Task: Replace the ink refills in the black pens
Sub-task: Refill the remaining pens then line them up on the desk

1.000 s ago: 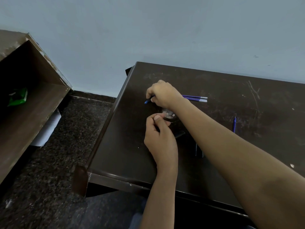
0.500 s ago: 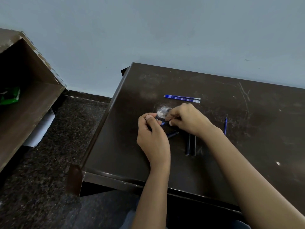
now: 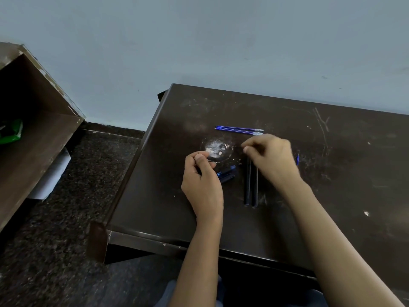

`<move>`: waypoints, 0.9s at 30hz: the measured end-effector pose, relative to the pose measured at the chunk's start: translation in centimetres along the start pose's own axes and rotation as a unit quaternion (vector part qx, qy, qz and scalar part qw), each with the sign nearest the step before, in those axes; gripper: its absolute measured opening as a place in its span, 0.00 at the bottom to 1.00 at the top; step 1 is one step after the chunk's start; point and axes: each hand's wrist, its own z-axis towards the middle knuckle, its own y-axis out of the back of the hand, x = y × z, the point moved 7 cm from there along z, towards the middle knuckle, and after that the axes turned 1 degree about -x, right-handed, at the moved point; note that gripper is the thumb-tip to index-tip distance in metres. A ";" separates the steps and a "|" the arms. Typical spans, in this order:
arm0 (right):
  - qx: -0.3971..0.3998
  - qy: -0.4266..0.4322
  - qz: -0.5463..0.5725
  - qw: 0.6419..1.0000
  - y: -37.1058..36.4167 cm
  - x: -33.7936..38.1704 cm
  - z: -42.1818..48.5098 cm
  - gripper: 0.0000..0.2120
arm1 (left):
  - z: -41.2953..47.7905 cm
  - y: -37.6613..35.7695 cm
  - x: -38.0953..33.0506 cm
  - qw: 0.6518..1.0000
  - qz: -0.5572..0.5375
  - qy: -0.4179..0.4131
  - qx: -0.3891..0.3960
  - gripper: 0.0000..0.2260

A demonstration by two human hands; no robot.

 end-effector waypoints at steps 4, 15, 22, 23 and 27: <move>-0.110 -0.181 -0.054 0.976 3.8 -4.9 -1.4 0.10 | -0.2 -0.4 0.2 0.999 0.009 0.007 0.030 0.12; -0.005 -0.373 -0.094 0.923 2.9 -9.6 -3.8 0.08 | -0.6 -1.5 0.9 0.995 0.013 0.044 0.092 0.11; -0.096 -0.208 0.329 0.916 2.3 -4.5 -2.0 0.09 | -0.8 -2.7 1.0 0.980 0.061 -0.011 0.189 0.11; -0.111 -0.187 0.387 0.896 2.3 -3.6 -1.7 0.07 | -0.8 -2.6 0.9 0.978 0.069 -0.019 0.195 0.12; -0.107 -0.125 0.468 0.868 2.4 -0.4 -1.4 0.05 | -0.9 -2.9 0.5 0.972 0.093 -0.041 0.210 0.12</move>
